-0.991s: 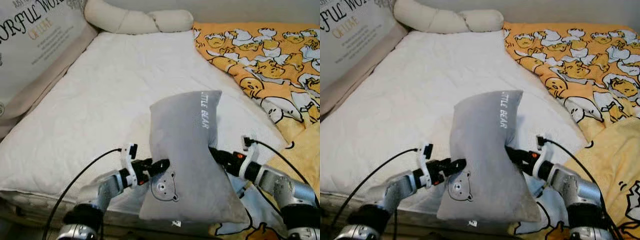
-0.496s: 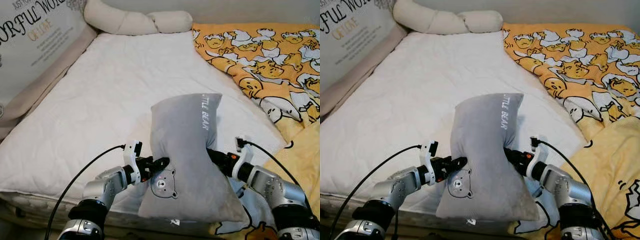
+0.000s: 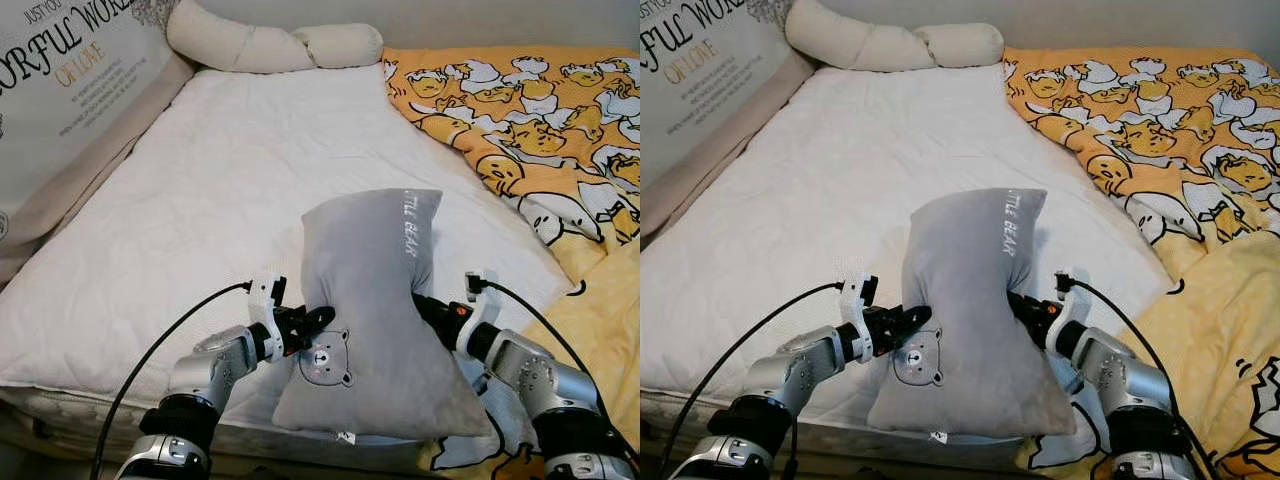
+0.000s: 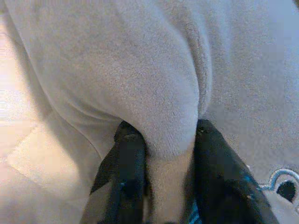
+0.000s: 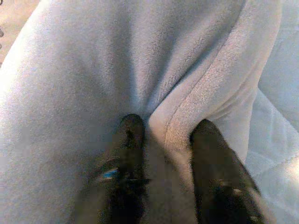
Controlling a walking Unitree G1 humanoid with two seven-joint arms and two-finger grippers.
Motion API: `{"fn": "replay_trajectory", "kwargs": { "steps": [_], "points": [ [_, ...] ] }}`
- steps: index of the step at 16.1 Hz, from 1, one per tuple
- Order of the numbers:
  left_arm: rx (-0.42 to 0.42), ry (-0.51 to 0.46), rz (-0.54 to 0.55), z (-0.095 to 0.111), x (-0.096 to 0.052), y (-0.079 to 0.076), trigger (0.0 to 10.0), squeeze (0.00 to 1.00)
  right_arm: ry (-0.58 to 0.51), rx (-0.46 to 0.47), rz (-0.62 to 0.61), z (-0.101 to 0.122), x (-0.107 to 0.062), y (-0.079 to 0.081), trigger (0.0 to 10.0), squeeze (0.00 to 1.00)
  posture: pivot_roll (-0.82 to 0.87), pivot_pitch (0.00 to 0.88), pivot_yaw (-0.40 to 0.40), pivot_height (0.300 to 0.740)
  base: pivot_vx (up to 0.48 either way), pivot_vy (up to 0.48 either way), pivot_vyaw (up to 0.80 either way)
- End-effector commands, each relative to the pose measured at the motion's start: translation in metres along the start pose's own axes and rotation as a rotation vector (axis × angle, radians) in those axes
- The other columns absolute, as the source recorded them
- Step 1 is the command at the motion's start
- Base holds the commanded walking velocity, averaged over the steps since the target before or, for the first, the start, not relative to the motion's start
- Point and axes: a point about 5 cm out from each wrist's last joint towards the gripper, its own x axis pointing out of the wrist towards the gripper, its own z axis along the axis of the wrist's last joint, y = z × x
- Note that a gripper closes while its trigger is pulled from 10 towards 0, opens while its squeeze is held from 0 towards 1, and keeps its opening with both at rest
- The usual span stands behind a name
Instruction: Clean up the room
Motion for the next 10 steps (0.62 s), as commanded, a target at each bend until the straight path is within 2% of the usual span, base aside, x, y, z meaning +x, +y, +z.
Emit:
{"fn": "replay_trajectory", "kwargs": {
  "steps": [1, 2, 5, 8, 10],
  "points": [
    [0.069, -0.036, 0.009, 0.013, 0.001, -0.006, 0.0, 0.00, 0.003, 0.020, 0.039, -0.001, 0.011, 0.018, 0.0, 0.00, -0.08, 0.000, 0.109, 0.740, 0.000, 0.000, 0.00],
    [0.071, -0.068, 0.017, 0.019, 0.000, -0.008, 0.0, 0.00, 0.011, 0.025, 0.089, -0.001, 0.011, 0.028, 0.0, 0.00, -0.08, 0.000, 0.112, 0.740, 0.000, 0.000, 0.00],
    [0.109, -0.133, 0.016, 0.034, 0.001, -0.015, 0.0, 0.00, 0.031, 0.009, 0.103, 0.002, 0.014, 0.038, 0.0, 0.00, -0.08, 0.000, 0.113, 0.740, 0.000, 0.000, 0.00],
    [0.178, -0.211, 0.019, 0.057, -0.003, -0.029, 0.0, 0.00, -0.051, -0.031, 0.102, 0.019, 0.016, 0.058, 0.0, 0.00, -0.08, 0.000, 0.114, 0.740, 0.000, 0.000, 0.00],
    [0.244, -0.279, 0.030, 0.078, -0.013, -0.040, 0.0, 0.00, -0.140, -0.101, 0.103, 0.034, 0.013, 0.076, 0.0, 0.00, -0.08, 0.000, 0.112, 0.740, 0.000, 0.000, 0.00]
  ]
}}
